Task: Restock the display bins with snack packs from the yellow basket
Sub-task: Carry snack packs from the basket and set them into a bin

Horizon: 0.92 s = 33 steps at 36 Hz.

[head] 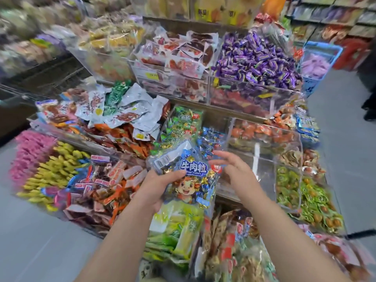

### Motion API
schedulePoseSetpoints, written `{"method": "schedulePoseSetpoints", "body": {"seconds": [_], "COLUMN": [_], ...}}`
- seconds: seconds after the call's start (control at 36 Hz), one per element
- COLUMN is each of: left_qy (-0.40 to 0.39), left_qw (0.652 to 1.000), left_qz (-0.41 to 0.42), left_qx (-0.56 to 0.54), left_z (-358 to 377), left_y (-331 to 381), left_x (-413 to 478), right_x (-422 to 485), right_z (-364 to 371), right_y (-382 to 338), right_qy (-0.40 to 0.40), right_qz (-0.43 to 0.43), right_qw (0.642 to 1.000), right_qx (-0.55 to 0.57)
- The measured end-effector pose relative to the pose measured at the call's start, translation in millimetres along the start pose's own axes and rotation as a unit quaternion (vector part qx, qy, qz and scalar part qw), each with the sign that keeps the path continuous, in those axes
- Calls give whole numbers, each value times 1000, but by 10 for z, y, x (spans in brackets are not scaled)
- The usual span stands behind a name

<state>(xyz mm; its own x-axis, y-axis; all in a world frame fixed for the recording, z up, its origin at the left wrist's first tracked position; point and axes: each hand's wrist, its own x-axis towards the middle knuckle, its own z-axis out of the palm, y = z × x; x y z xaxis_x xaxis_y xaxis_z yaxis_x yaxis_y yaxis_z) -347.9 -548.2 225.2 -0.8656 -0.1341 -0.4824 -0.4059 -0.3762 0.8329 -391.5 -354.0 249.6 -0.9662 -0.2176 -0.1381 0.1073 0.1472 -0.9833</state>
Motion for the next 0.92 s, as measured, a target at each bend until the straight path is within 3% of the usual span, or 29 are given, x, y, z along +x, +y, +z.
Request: {"method": "schedulePoseSetpoints", "body": {"seconds": [0.08,0.22,0.31,0.44,0.5,0.64,0.83,0.92], "left_qy": [-19,-76,-129,-175,-178,-180,-126,-119], "left_qw": [1000,993,983,960,958,967,968,964], "left_qz": [10,19,28,45,44,4,-12,17], "left_qx": [18,83,131,216,222,182,218,237], "left_z": [-141,-459,-598,-717,-732,-680,-625,-677], "left_y": [116,360,512,672,698,705,744,812], "left_x": [176,431,591,839,923,1038,1183,1286], "right_x": [177,357,547,764,789,738,738,865], "right_z": [94,264,455,693,784,878,718,571], "right_y": [-153,-272,-386,-434,-378,-340,-250,-258], "right_qy": [11,-43,-108,-116,-101,-61,17,63], "right_qz": [99,3,14,23,22,13,-13,-22], "right_qw": [994,976,954,899,892,922,822,814], "right_qx": [-53,-215,-279,-422,-441,-383,-569,-577]}}
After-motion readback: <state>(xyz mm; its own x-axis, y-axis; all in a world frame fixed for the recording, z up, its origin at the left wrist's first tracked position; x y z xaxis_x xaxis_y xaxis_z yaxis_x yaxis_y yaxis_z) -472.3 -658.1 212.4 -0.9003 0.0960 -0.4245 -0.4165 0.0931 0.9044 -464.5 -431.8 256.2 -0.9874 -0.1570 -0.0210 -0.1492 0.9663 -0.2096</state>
